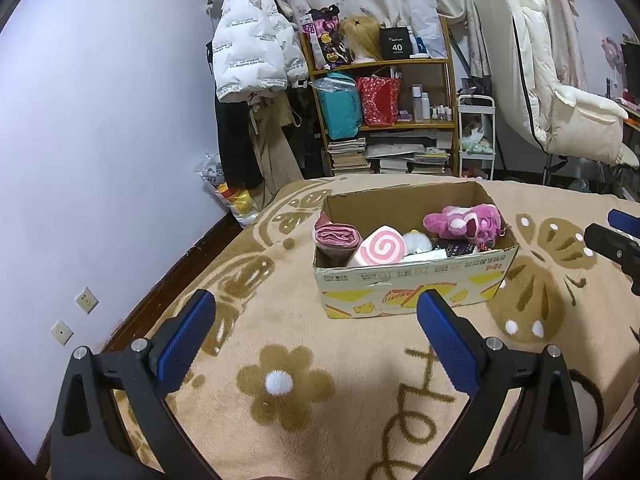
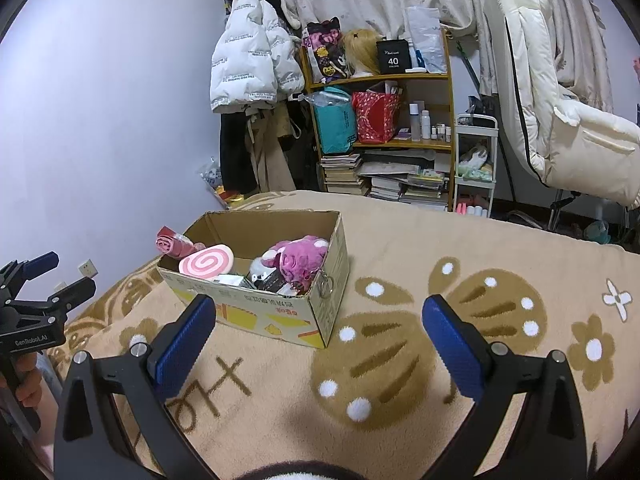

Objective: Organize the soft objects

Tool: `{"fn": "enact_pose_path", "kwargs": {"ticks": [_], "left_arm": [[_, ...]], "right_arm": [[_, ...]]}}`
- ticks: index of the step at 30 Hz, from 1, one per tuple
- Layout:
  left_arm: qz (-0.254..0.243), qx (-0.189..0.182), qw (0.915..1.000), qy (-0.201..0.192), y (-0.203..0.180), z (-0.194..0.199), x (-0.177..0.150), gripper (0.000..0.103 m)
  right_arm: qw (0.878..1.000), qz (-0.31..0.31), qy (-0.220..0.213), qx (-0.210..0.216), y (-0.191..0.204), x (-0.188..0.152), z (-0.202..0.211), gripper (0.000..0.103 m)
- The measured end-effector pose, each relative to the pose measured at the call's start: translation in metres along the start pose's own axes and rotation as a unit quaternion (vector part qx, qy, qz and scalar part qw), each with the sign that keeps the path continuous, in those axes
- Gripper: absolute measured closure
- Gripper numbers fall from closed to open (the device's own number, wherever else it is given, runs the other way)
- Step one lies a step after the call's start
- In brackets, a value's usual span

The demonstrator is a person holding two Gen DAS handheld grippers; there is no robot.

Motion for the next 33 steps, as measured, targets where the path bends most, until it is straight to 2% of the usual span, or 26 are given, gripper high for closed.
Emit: {"fn": "enact_pose_path", "kwargs": {"ticks": [13,33], "left_arm": [[0.003,0.011,0.9998,-0.015,0.003,0.003,0.001,0.003],[-0.002,0.014,0.9999,-0.007,-0.003,0.000,-0.003,0.003]], "right_arm": [[1.000,0.000,-0.005,0.001,-0.002,0.000,0.000,0.000],[1.000,0.005,-0.003,0.001,-0.011,-0.003,0.001,0.000]]}}
Point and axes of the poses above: each gripper's, at about its wrist camera, not at the fingertips, and z roughly against the way its jaws point, y to its left, x to its top, the point moved 9 cm from there along -z, roughly the way its jaws point, and after that the axes turned 5 degrees about z, right-handed, at the moved point
